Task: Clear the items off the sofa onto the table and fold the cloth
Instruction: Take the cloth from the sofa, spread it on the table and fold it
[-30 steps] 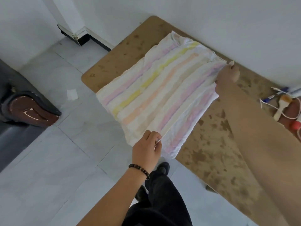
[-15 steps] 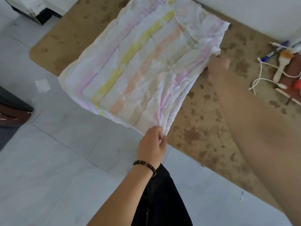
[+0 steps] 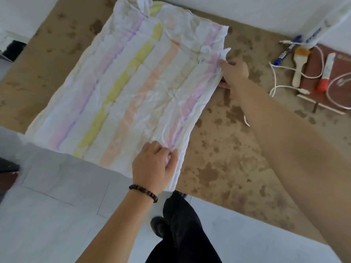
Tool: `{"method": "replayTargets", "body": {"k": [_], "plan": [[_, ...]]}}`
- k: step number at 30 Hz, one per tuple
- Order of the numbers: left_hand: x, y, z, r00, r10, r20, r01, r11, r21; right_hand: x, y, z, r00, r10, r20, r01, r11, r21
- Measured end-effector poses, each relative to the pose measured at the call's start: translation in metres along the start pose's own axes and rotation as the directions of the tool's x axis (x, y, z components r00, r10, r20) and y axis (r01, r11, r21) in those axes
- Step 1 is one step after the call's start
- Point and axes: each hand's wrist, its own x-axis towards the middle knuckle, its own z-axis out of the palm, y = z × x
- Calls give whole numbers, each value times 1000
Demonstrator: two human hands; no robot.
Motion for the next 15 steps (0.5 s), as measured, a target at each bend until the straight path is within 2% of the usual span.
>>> {"method": "replayTargets", "body": {"k": [2, 3, 5, 7, 9, 12, 15], "plan": [[43, -12, 8, 999, 42, -29, -42, 999, 15, 7, -4, -1, 999, -17, 27, 17, 1000, -6], [66, -19, 13, 999, 37, 3, -37, 998, 40, 12, -5, -1, 999, -41, 22, 42, 999, -33], [106, -30, 20, 989, -26, 147, 11, 995, 103, 20, -3, 1, 994, -106, -1, 105, 985, -135], [132, -39, 27, 947, -102, 304, 49, 983, 179, 20, 3, 5, 987, -162, -1, 157, 953, -260], [141, -45, 34, 909, -129, 397, 37, 972, 232, 19, 6, 7, 981, -194, -4, 182, 926, -330], [134, -45, 41, 913, -129, 386, 11, 956, 293, 20, -2, 7, 991, -136, 7, 132, 948, -290], [142, -47, 34, 947, -87, 309, 5, 967, 255, 23, -16, 5, 998, -59, 29, 65, 960, -271]]}}
